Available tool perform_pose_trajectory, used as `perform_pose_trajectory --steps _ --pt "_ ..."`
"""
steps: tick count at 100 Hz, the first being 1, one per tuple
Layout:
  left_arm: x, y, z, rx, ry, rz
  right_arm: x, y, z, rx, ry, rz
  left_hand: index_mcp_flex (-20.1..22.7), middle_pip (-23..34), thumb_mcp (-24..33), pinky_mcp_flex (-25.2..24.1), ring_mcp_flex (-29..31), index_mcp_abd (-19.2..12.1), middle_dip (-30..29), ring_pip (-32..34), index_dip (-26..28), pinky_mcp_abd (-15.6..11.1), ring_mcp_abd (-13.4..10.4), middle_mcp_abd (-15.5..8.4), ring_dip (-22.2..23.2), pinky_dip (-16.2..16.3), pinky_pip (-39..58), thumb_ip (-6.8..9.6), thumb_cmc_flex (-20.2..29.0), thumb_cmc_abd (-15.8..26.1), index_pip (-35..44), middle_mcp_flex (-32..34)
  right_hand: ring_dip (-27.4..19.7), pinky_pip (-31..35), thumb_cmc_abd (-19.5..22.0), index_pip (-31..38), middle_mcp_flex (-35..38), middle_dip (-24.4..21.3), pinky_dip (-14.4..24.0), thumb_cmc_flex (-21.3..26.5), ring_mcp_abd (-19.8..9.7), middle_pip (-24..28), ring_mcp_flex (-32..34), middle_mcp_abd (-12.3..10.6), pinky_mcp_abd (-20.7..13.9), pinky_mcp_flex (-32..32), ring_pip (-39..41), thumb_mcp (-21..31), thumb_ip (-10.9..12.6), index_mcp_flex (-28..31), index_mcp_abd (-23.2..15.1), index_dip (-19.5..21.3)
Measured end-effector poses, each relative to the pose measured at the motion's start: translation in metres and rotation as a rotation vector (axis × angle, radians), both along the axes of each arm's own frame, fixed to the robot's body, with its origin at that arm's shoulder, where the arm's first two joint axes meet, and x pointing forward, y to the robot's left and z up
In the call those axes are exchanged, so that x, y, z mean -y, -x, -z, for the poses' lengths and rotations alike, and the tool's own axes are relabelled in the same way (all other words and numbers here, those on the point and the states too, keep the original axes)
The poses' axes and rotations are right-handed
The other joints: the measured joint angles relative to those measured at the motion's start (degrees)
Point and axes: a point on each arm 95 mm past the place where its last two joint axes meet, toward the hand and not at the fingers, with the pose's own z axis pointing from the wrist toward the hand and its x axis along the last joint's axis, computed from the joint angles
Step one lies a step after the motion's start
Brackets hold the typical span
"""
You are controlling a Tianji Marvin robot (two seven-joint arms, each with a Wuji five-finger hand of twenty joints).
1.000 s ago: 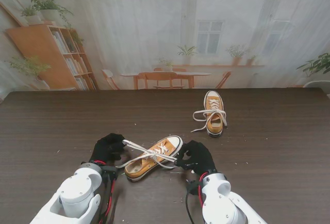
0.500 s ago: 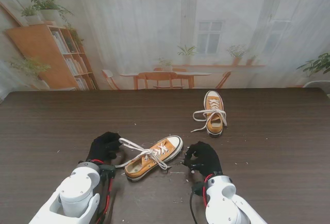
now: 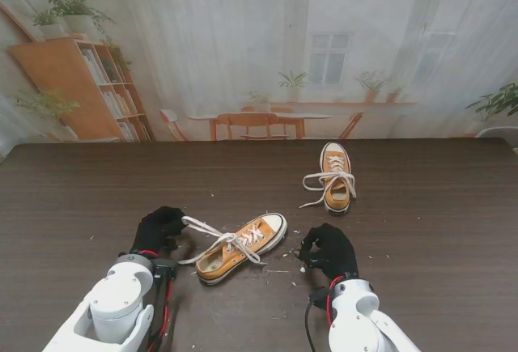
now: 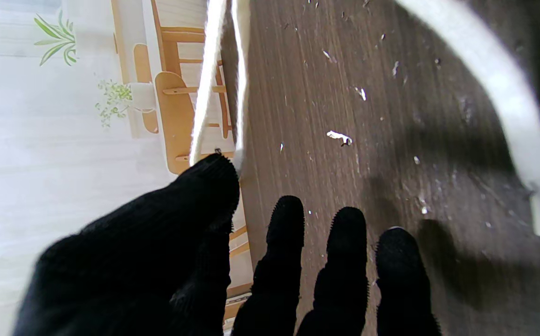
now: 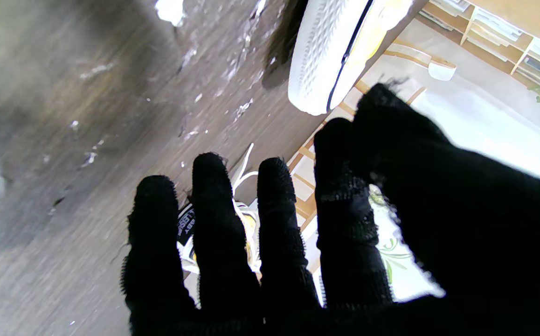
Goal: Tie the shoelaces into a bow on the shoes
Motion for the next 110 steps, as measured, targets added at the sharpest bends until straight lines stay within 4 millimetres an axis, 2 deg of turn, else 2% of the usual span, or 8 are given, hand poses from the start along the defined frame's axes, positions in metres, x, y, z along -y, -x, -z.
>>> perform_pose_trajectory --steps 24,34,41,43,55,64,79,110 --pt "-0.001 0.000 0.001 -0.002 -0.022 0.002 0.005 0.001 0.003 -0.001 0.005 0.019 -2.00 -0.05 -0.92 -0.56 -0.56 0.00 0.00 0.00 -1.02 0.01 0.00 0.00 0.00 -0.09 0.00 -0.70 0.90 1.45 -1.01 -1.49 0.00 0.00 0.13 0.00 0.00 0.00 0.00 0.01 0.00 0.02 0.00 0.00 0.00 0.00 0.02 0.09 0.00 0.00 0.28 0.04" --pt "-0.001 0.002 0.001 0.018 -0.020 0.002 0.005 0.002 0.003 0.009 0.004 0.012 -6.27 -1.54 -4.18 -1.72 -1.47 0.23 -1.08 0.00 -8.82 0.02 0.00 0.00 0.00 -0.21 -0.74 -0.70 0.54 4.40 -11.69 -4.47 0.00 0.00 1.53 0.00 0.00 0.00 0.00 -0.66 0.00 0.03 0.00 0.01 0.00 -0.67 0.02 -0.09 0.00 -0.92 -1.34 0.19" --pt "-0.002 0.004 0.000 0.047 -0.031 -0.001 0.004 0.002 0.003 0.031 0.006 0.012 -6.62 -2.30 -5.24 -2.16 -2.09 0.52 -1.88 0.02 -11.12 0.02 0.00 0.00 0.00 -0.26 -1.05 0.09 -0.04 6.41 -16.96 -5.58 0.00 0.00 4.29 -0.10 0.00 0.00 -0.01 -1.82 0.00 0.03 -0.02 0.02 0.00 -1.01 0.02 -1.31 0.00 -2.36 -2.71 0.64" --pt "-0.003 0.005 -0.001 0.060 -0.033 -0.004 0.004 0.003 0.003 0.038 0.007 0.012 -6.86 -2.69 -5.86 -2.26 -2.10 2.23 -2.23 0.02 -11.89 0.03 0.00 0.00 0.00 -0.29 -1.50 1.24 -0.96 7.27 -18.17 -6.12 0.00 0.00 4.45 -0.27 0.00 0.00 -0.01 -1.89 0.02 0.03 -0.47 0.03 0.00 -1.16 0.57 -1.36 0.00 -2.54 -2.83 0.65" --pt "-0.013 0.011 -0.007 0.139 -0.005 -0.034 0.003 0.003 0.002 0.065 0.021 0.000 -9.10 -4.26 -9.20 -3.51 -4.28 5.29 -3.24 -1.36 -14.70 0.06 -0.02 0.00 0.00 -0.33 -3.15 2.90 -3.83 11.53 -25.33 -8.51 0.00 0.00 6.71 -2.29 0.00 0.00 -0.03 -3.21 0.03 0.04 -0.72 0.05 0.00 -1.63 0.11 -2.45 0.01 -6.61 -3.70 -2.17" --pt "-0.021 0.017 -0.011 0.215 0.021 -0.031 0.002 0.004 0.000 0.102 0.052 -0.018 -12.09 -5.06 -10.81 -4.95 -6.34 6.16 -3.64 -2.58 -15.52 0.10 -0.71 0.00 0.00 -0.41 -5.74 2.96 -4.49 12.26 -27.08 -11.58 0.00 -0.07 6.73 -2.83 -0.88 -0.05 -0.04 -3.46 0.04 -0.06 -1.80 0.12 0.00 -2.23 0.31 -3.70 0.01 -9.36 -3.74 -6.14" --pt "-0.029 0.022 -0.009 0.331 0.010 0.066 0.001 0.006 -0.004 0.176 0.111 -0.059 -12.49 -5.51 -11.37 -5.76 -7.32 6.09 -4.20 -3.70 -16.15 -1.01 -1.55 -0.12 0.00 -0.56 -8.59 2.96 -4.53 12.26 -27.34 -13.06 0.00 -0.13 7.32 -5.75 -2.37 -0.05 -0.08 -4.14 0.04 -0.07 -2.45 0.13 0.00 -2.86 0.24 -4.80 0.02 -11.65 -3.75 -9.76" --pt "-0.037 0.035 0.018 0.400 -0.179 0.254 -0.006 0.007 -0.008 0.226 0.237 -0.159 -12.49 -6.92 -11.37 -5.84 -7.63 6.09 -5.11 -5.07 -18.09 -1.03 -2.83 -0.17 0.00 -0.54 -11.59 2.35 -4.49 12.07 -28.46 -13.66 0.00 -0.49 8.87 -12.44 -3.65 -0.15 -0.09 -7.56 -0.06 -0.83 -3.18 -0.04 -0.21 -3.14 0.36 -5.37 0.06 -12.15 -3.72 -10.73"
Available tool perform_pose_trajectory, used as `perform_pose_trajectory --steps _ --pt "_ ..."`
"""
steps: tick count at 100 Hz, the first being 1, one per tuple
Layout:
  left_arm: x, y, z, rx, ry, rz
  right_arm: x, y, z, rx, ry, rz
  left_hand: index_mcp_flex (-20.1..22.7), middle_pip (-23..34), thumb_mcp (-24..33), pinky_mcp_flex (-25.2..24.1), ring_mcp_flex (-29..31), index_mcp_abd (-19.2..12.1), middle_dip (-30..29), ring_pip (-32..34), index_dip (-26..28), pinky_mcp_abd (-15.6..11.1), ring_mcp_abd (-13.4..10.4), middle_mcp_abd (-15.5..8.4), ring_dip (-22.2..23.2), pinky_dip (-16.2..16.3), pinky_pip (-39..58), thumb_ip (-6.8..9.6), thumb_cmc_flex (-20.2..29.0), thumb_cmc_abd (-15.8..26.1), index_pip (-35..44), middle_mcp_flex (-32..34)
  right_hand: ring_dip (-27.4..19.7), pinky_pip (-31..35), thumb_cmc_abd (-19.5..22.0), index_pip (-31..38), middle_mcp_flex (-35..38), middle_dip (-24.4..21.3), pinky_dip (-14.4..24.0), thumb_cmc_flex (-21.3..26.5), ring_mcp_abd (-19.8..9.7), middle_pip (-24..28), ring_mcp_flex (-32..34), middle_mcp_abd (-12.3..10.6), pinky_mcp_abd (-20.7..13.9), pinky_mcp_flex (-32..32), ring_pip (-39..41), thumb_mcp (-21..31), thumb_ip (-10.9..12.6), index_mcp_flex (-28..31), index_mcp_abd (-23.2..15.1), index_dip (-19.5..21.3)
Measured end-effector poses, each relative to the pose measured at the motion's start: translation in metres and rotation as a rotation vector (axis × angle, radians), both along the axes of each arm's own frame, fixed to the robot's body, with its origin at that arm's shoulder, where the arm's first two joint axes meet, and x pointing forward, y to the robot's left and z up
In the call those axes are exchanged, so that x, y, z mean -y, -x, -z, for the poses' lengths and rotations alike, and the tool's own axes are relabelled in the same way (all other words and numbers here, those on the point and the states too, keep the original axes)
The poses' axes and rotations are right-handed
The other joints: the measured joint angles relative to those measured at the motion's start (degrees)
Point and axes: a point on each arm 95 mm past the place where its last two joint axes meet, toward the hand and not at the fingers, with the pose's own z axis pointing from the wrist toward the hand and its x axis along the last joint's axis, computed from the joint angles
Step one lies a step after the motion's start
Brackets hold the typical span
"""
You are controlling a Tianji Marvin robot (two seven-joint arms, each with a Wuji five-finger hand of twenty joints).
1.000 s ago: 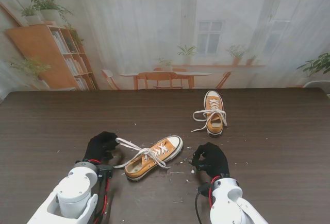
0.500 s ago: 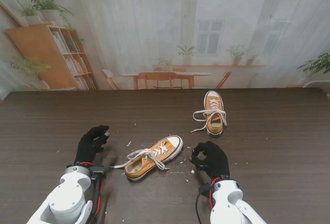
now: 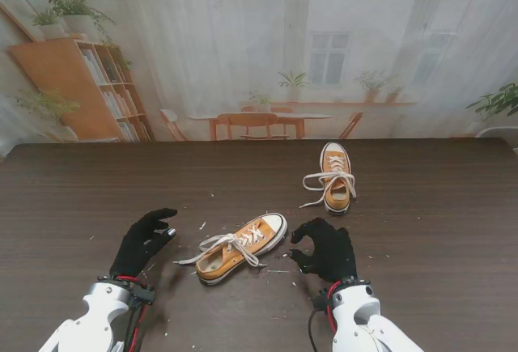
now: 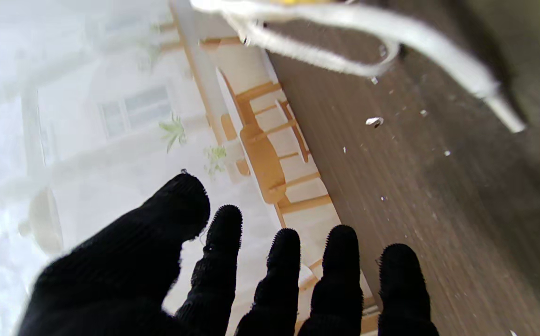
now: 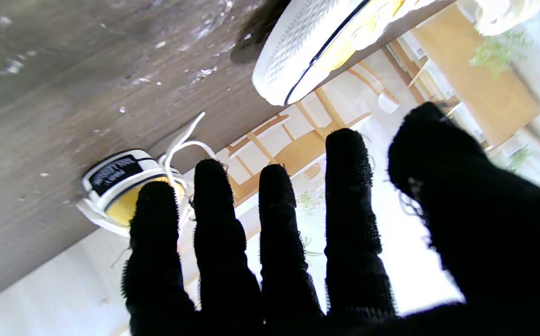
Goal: Tie the shoelaces into a bow on the shoes
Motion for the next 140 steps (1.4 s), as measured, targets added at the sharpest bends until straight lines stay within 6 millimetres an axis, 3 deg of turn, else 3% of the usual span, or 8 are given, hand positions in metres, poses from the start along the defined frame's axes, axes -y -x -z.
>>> perform_pose_trajectory --steps 28,34,40,52,71,87,129,140 --pt "0.004 -0.003 0.007 0.038 -0.110 0.057 -0.020 -0.008 -0.006 0.026 0.054 -0.090 0.10 -0.02 1.86 0.02 0.00 -0.46 -0.17 -0.03 -1.85 -0.01 -0.21 -0.10 0.00 1.01 -0.62 -1.10 0.11 -0.20 -1.00 0.01 0.00 -0.02 0.82 -4.10 0.00 0.00 0.00 -0.58 -0.15 0.06 0.00 -0.29 -0.50 0.27 0.48 0.00 2.35 -0.66 0.00 0.00" --pt "0.007 -0.004 0.006 0.041 -0.104 0.067 -0.024 -0.008 -0.005 0.027 0.056 -0.102 0.10 -0.02 1.88 0.02 0.00 -0.46 -0.20 -0.03 -2.02 -0.01 -0.21 -0.16 0.00 1.03 -1.39 -1.11 0.10 -1.09 -1.48 0.01 0.00 -0.02 1.19 -4.62 0.00 0.00 0.00 -0.60 -0.19 0.06 0.00 -0.30 -0.50 0.30 0.54 0.00 2.36 -0.68 0.00 0.00" --pt "0.012 -0.004 0.006 0.050 -0.107 0.087 -0.029 -0.008 -0.004 0.026 0.056 -0.114 0.10 -0.03 1.88 0.02 0.00 -0.46 -0.30 -0.04 -3.20 -0.01 -0.21 -0.54 0.00 1.18 -1.39 -1.11 -0.03 -0.84 -2.48 0.01 0.00 -0.04 1.33 -4.68 0.00 0.00 0.00 -1.26 -0.26 0.07 0.00 -0.30 -0.50 0.30 0.58 -0.04 4.64 -0.79 0.03 0.09" --pt "0.024 -0.006 0.005 0.086 -0.187 0.139 -0.035 -0.007 0.002 0.028 0.064 -0.129 0.08 -0.44 1.97 0.03 0.01 -0.46 -0.81 -0.71 -3.98 -0.02 -0.25 -0.90 -0.01 1.63 -1.41 -1.12 -1.76 -2.60 -3.45 0.01 0.00 -0.04 1.37 -5.06 -0.53 0.00 0.00 -1.21 -0.66 0.30 0.02 -0.37 -0.52 0.30 0.63 0.02 5.20 -1.38 0.03 0.39" --pt "0.040 -0.015 -0.001 0.117 -0.215 0.190 -0.040 -0.002 0.009 0.018 0.061 -0.135 -1.28 -2.00 2.84 0.03 -0.01 -0.37 -1.57 -3.59 -4.81 -0.04 -0.44 -1.40 -1.53 1.37 -5.00 -1.12 -2.27 -4.53 -5.84 -0.02 0.00 -0.04 1.38 -5.35 -0.65 0.08 0.00 -1.21 -0.67 0.15 0.03 -0.58 -0.52 0.30 1.07 0.02 5.20 -1.43 0.05 0.97" --pt "0.051 -0.023 -0.008 0.141 -0.316 0.231 -0.040 0.001 0.010 0.016 0.054 -0.131 -1.28 -2.83 4.50 0.03 0.00 -0.37 -2.44 -5.82 -4.86 -0.05 -0.88 -2.08 -2.78 0.38 -8.87 -1.13 -2.27 -8.84 -6.27 -0.65 0.00 -0.04 1.38 -5.37 -0.65 0.08 0.00 -1.21 -0.67 0.15 0.03 -0.66 -0.52 0.30 1.11 0.02 5.20 -1.44 0.05 1.64" --pt "0.062 -0.035 -0.015 0.159 -0.469 0.340 -0.036 0.005 0.008 0.025 0.041 -0.116 -1.29 -3.59 12.05 1.35 -0.65 -0.35 -3.14 -6.81 -5.51 -0.06 -2.22 -2.79 -3.62 -0.19 -10.39 -1.13 -2.15 -14.44 -7.66 -1.30 0.00 -0.04 1.94 -5.58 -1.63 0.07 0.00 -1.88 -0.67 0.18 0.03 -0.69 -0.53 0.30 1.18 0.02 6.40 -2.83 0.05 2.39" --pt "0.062 -0.037 -0.016 0.171 -0.525 0.364 -0.035 0.005 0.008 0.027 0.039 -0.114 -1.29 -4.38 14.90 1.35 -0.65 -0.35 -3.63 -7.28 -5.52 -0.07 -2.40 -3.53 -3.63 -0.19 -10.76 -2.25 -1.05 -15.29 -8.28 -2.43 0.00 -0.04 1.95 -6.08 -1.64 0.07 0.00 -1.88 -0.67 0.18 0.03 -0.70 -0.53 0.30 1.18 0.02 6.40 -2.85 0.05 2.96"
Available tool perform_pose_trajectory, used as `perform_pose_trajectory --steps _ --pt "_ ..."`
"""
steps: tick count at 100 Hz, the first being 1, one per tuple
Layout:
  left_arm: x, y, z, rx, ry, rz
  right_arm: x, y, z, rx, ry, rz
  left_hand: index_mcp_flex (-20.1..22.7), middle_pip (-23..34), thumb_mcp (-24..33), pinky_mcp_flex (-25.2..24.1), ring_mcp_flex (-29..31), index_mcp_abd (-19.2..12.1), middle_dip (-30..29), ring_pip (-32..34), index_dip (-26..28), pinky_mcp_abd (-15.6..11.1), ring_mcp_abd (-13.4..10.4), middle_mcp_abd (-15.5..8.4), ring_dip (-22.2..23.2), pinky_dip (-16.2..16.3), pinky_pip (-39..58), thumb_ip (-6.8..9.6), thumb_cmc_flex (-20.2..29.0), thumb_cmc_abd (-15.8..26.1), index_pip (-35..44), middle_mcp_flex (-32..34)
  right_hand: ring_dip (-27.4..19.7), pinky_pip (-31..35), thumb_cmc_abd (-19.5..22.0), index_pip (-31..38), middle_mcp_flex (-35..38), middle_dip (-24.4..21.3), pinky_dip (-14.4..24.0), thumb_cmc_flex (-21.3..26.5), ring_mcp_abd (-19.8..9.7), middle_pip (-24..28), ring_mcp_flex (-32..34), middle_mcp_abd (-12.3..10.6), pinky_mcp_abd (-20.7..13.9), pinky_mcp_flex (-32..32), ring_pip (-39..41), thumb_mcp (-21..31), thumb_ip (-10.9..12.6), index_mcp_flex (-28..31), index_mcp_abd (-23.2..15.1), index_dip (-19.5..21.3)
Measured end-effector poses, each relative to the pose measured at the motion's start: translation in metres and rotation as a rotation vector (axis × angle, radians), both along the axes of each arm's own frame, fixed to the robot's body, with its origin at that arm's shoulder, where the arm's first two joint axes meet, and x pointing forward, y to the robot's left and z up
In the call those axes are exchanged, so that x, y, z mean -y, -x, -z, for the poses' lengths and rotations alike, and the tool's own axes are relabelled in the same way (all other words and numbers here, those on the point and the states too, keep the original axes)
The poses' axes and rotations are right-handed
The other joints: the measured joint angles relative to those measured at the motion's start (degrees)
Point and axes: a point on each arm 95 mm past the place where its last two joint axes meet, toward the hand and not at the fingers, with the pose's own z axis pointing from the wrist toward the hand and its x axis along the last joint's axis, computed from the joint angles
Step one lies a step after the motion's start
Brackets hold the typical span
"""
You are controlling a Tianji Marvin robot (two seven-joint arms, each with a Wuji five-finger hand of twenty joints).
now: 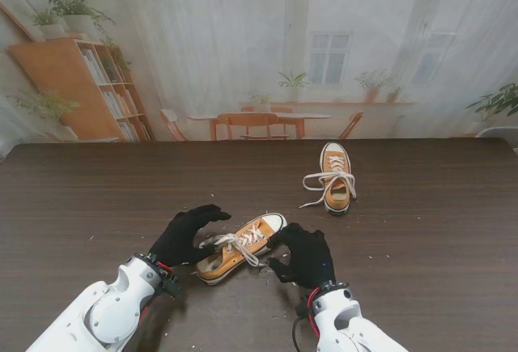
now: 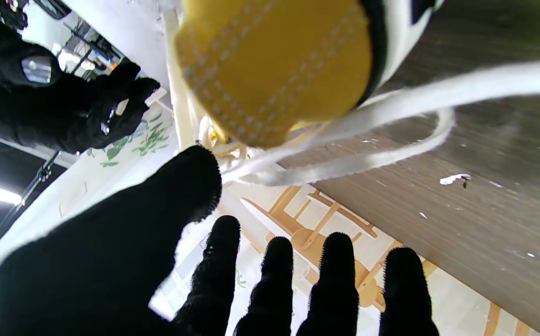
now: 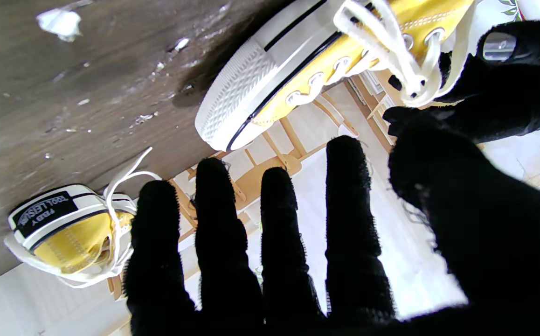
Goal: Tie the shoelaces into a bow on the shoes
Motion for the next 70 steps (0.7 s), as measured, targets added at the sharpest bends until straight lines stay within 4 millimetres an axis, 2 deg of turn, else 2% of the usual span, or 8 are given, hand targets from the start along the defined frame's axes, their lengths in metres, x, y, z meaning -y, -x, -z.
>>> perform_pose_trajectory --steps 5,20,22,41,67,70 --pt "-0.001 0.000 0.000 -0.001 -0.021 0.017 0.000 0.000 0.000 0.000 -0.001 0.002 0.00 -0.37 1.04 0.00 0.00 0.00 -0.08 -0.09 -0.05 -0.01 -0.39 -0.08 -0.01 -0.04 -0.15 -0.63 0.38 -0.61 -0.26 -0.14 0.00 0.00 0.01 0.00 -0.01 0.00 0.00 0.00 0.00 0.00 0.00 0.00 0.00 0.00 0.00 0.00 0.00 -0.02 0.00 0.14" --pt "-0.001 -0.002 -0.001 0.012 -0.070 0.055 0.001 0.000 0.000 0.001 -0.003 0.005 0.00 -0.49 3.01 0.14 0.00 0.00 -0.60 -0.66 -0.07 -0.02 -0.53 -0.21 -0.05 -0.28 -0.30 -0.69 1.15 -1.26 -0.50 -0.17 0.00 0.00 0.06 -0.01 -0.01 0.00 0.00 0.00 0.00 0.00 0.00 0.00 0.00 0.00 0.00 0.00 0.00 -0.02 0.00 0.17" --pt "-0.001 -0.003 -0.001 0.016 -0.075 0.059 0.001 0.000 0.000 0.001 -0.004 0.005 0.00 -0.49 3.04 0.18 0.00 0.00 -0.61 -0.66 -0.07 -0.02 -0.53 -0.22 -0.06 -0.30 -0.34 -1.20 1.15 -1.34 -0.50 -0.16 0.00 0.00 0.06 -0.01 -0.01 0.00 0.00 0.00 0.00 0.00 0.00 0.00 0.00 0.00 0.00 0.00 0.00 -0.02 0.00 0.17" --pt "0.008 -0.012 0.007 0.041 -0.118 0.097 0.004 0.001 -0.001 0.004 -0.009 0.016 0.00 -0.49 3.73 1.14 0.00 0.00 -0.63 -0.67 -0.08 -0.04 -0.55 -0.34 -0.11 -0.69 -0.69 -1.78 3.43 -2.00 -0.51 -0.17 0.00 0.00 0.55 -0.02 -0.01 0.00 0.00 0.00 0.00 0.00 0.00 0.00 0.00 0.00 0.00 -0.01 0.00 -0.02 0.00 0.26" --pt "0.022 -0.023 0.007 0.067 -0.148 0.139 0.011 0.003 -0.003 0.012 -0.014 0.040 -0.03 -0.50 4.43 2.74 0.17 -0.27 -0.78 -0.67 -0.08 -0.05 -0.35 -0.80 -0.84 -1.24 -0.01 -2.40 5.59 -2.04 1.99 -0.16 0.00 0.00 0.60 -0.03 -0.01 0.00 0.00 0.00 0.00 0.00 0.00 0.00 0.00 0.00 0.00 -0.02 0.00 -0.02 0.00 0.27" --pt "0.024 -0.023 0.007 0.061 -0.144 0.143 0.012 0.003 -0.003 0.013 -0.014 0.042 -0.78 -0.51 4.35 3.15 1.35 -5.53 -1.27 -0.68 -0.08 -0.05 0.02 -1.38 -0.87 -1.34 0.48 -2.42 6.20 -2.04 2.43 -0.16 0.00 0.00 0.60 -0.03 -0.01 0.00 0.00 0.00 0.00 0.00 0.00 0.00 0.00 0.00 0.00 -0.02 0.00 -0.02 0.00 0.28"
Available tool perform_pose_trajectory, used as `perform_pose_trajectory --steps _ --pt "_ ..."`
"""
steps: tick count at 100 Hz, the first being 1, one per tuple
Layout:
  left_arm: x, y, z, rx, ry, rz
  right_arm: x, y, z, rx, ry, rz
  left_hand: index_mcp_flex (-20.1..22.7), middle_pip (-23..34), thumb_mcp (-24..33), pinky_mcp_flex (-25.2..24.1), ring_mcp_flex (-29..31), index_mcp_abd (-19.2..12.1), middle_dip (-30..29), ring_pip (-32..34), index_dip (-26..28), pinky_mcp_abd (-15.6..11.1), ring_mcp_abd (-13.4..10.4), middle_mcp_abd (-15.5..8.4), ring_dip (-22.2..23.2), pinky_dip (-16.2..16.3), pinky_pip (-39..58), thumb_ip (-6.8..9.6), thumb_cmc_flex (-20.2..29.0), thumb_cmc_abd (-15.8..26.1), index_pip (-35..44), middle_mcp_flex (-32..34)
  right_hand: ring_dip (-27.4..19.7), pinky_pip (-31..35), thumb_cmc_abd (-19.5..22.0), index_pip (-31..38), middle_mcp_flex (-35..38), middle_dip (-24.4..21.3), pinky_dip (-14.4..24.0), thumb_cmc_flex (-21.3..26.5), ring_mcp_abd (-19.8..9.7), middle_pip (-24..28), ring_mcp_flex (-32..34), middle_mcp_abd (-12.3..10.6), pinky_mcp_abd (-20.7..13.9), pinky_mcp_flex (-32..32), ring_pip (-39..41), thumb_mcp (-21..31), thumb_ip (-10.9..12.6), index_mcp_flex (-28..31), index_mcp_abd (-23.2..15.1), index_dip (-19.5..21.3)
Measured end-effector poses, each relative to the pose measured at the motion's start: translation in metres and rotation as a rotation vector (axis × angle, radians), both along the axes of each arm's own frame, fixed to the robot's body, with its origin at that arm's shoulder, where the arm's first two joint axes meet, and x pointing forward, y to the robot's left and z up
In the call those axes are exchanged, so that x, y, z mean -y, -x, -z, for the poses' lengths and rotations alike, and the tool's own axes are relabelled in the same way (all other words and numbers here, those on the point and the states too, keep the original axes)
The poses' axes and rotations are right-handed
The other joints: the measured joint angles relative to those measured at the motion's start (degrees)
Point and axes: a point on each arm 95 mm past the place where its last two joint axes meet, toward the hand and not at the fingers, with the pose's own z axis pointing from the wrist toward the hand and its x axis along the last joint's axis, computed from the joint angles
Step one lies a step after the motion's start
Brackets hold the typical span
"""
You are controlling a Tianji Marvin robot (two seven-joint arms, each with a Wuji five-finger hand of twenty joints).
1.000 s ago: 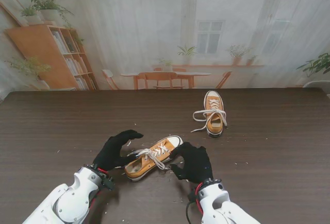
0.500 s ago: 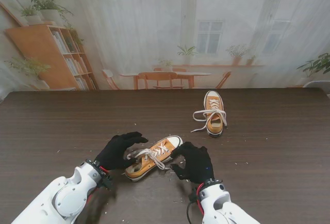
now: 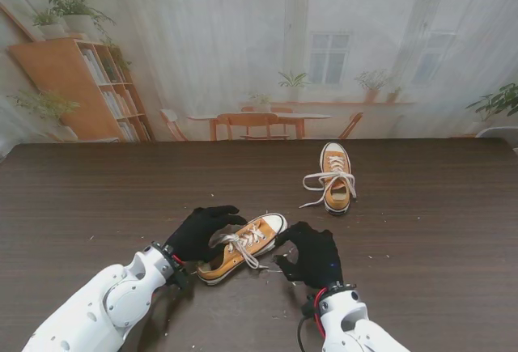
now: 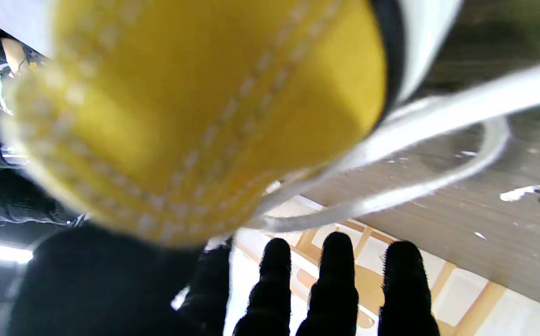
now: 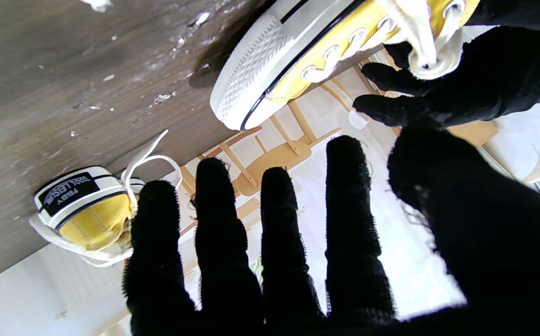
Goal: Tie the shoelaces into a bow on the shoes
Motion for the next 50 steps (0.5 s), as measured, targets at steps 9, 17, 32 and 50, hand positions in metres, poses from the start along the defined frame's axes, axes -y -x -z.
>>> perform_pose_trajectory --steps 9,17,32,50 --pt "0.006 -0.001 0.001 -0.061 0.022 0.015 0.002 0.001 0.000 0.002 -0.001 0.006 0.00 -0.02 0.22 1.51 2.08 -3.13 -0.29 0.10 0.00 0.00 0.20 -0.36 -0.01 0.00 2.27 0.00 0.60 0.00 0.30 0.00 0.00 0.00 0.19 0.00 0.00 0.00 0.00 0.00 0.00 0.00 0.00 0.00 0.00 0.00 0.00 0.00 0.00 0.00 0.00 0.00" --pt "0.014 -0.002 0.001 -0.057 0.011 0.032 0.004 0.001 0.000 0.002 -0.003 0.013 0.05 -0.02 -0.39 2.75 3.45 -3.13 -0.82 0.64 0.00 0.00 0.20 -0.79 -0.01 -0.01 3.94 -0.01 1.92 -0.10 0.42 0.00 0.00 0.00 0.48 0.00 0.00 0.00 0.00 0.00 0.00 0.00 0.00 0.00 0.00 0.00 0.00 0.00 0.00 0.00 0.00 0.00" --pt "0.024 -0.006 0.003 -0.044 0.015 0.050 0.010 0.003 0.000 0.002 -0.006 0.029 0.26 -0.03 -0.68 4.43 4.88 -3.13 -1.46 1.99 0.00 0.00 0.20 -0.94 -0.01 -0.01 6.91 -0.08 3.41 -0.58 1.82 0.26 0.00 0.00 0.50 -0.01 0.00 0.00 0.00 0.00 0.00 0.00 0.00 -0.01 0.00 0.01 0.00 -0.01 0.00 0.00 0.00 0.00" --pt "0.033 -0.010 0.011 -0.056 0.047 0.064 0.015 0.006 0.001 0.001 -0.006 0.042 2.40 -0.03 -1.63 6.05 6.37 -3.13 -1.87 3.44 0.00 0.00 0.20 -1.41 -0.01 -0.01 9.13 -0.59 4.00 -0.07 3.48 1.61 0.00 0.00 0.87 -0.01 0.00 0.00 0.00 0.00 0.00 0.00 0.00 -0.01 0.00 0.23 0.00 -0.01 0.00 0.00 0.00 0.00"
